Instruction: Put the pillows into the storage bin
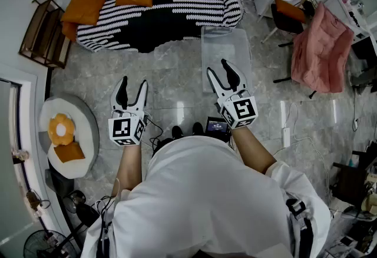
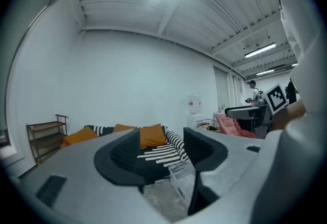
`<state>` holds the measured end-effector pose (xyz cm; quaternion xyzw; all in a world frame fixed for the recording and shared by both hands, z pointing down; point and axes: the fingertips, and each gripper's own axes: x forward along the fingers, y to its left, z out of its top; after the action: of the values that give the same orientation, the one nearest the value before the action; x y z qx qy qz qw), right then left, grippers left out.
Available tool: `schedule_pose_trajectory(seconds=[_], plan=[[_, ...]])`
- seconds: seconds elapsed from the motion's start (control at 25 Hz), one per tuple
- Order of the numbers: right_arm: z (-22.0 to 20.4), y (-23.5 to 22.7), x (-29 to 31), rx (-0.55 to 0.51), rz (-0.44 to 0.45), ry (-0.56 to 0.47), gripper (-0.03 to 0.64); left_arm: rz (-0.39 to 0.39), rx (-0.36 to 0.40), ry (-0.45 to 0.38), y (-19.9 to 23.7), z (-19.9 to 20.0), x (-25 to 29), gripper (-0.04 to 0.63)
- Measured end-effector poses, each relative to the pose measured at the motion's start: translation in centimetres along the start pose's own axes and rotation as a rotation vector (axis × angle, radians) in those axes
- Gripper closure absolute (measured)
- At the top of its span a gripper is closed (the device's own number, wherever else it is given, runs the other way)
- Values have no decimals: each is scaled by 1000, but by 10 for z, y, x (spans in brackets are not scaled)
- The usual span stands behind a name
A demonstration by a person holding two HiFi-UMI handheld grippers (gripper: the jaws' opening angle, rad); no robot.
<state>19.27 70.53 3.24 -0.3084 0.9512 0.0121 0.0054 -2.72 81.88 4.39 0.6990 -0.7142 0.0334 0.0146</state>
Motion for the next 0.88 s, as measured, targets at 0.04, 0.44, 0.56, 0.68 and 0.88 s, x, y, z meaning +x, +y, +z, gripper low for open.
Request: schedule_pose_trajectory(seconds=[0.04, 0.44, 0.56, 0.68, 0.88], plan=[[1, -4, 0, 11, -4, -9, 410, -9, 5, 3, -2, 2, 2, 334], [25, -26, -1, 31, 21, -134, 410, -9, 1, 1, -12, 15, 19, 334], [29, -38, -5, -5, 9, -144, 410, -40, 9, 0, -29, 22, 26, 334], [27, -51, -3, -4, 4, -131, 410, -50, 19, -9, -39, 30, 36, 334], [18, -73, -6, 45, 0, -119, 410, -31, 31, -2, -50, 33, 46, 334]])
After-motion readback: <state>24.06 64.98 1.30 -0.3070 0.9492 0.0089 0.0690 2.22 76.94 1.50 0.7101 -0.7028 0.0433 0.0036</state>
